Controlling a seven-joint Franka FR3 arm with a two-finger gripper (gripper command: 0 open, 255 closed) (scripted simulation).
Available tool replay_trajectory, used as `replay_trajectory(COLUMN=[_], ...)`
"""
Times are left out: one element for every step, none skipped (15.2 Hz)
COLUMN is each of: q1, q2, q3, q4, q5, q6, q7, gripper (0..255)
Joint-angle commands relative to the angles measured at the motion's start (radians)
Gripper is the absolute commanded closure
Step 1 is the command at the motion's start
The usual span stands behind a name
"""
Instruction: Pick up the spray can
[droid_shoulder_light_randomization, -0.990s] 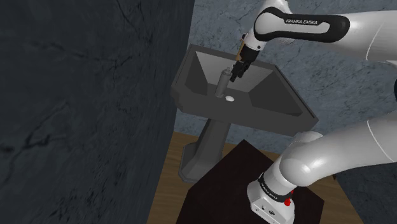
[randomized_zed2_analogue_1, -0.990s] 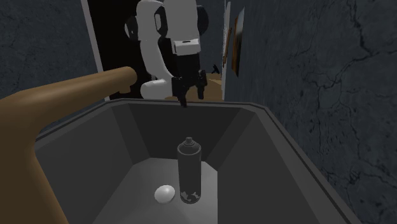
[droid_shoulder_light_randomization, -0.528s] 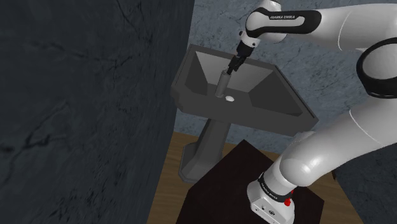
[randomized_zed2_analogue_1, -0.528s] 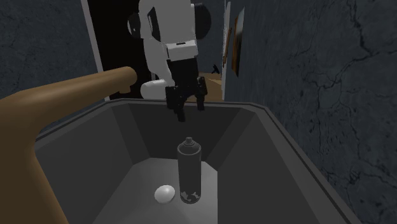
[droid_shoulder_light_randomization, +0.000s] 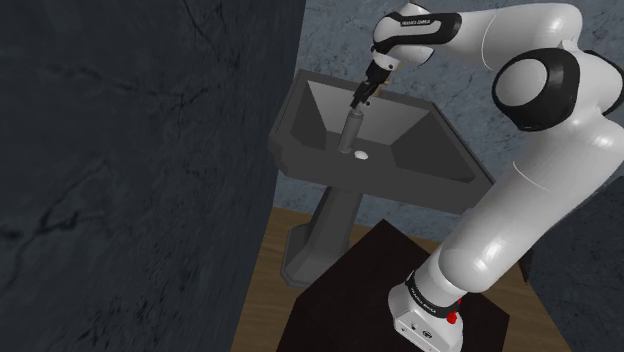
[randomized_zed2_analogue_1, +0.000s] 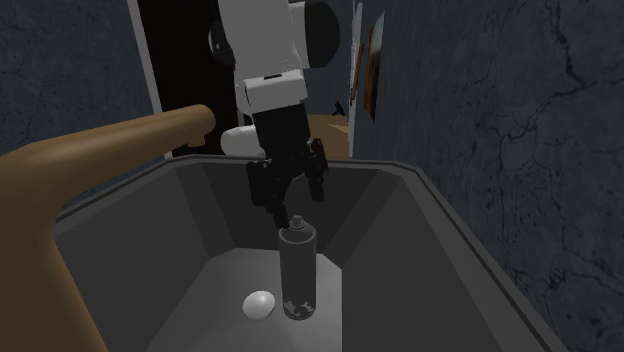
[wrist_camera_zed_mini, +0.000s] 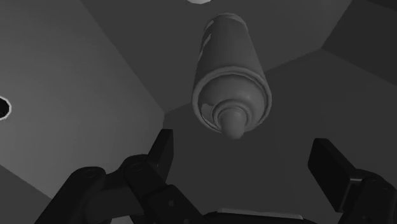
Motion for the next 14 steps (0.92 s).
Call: replay_trajectory(q1=[-0.004,-0.004,-0.004,-0.004,-0.004,-0.004,-0.004,-0.004,-0.004,-0.004,-0.004,-0.004,-0.004,-0.004], q2=[0.017,0.020,0.022,0.025,0.028,0.031,0.032,0.032,0.033,0.032,0.032,0.032,0.033,0.031], q3=[-0.003,-0.002,-0.002,-0.002,-0.002,-0.002,-0.002,-0.002,-0.002,-0.002,-0.002,-0.002,-0.002,-0.002], q4=[-0.002,-0.013,-0.024,-0.034,-0.044,-0.054,-0.060,-0.060,-0.060,-0.060,-0.062,-0.061,-0.061,-0.063], q5=[0.014,0.017,0.019,0.022,0.025,0.028,0.030,0.030,0.030,0.030,0.030,0.030,0.031,0.030], q6=[0.020,0.033,0.045,0.058,0.070,0.083,0.090,0.090,0.090,0.090,0.091,0.091,0.091,0.091], q7=[-0.017,-0.021,-0.024,-0.027,-0.031,-0.034,-0.036,-0.036,-0.037,-0.037,-0.037,-0.037,-0.037,-0.037], gripper=[0,0,0,0,0,0,0,0,255,255,255,255,255,255])
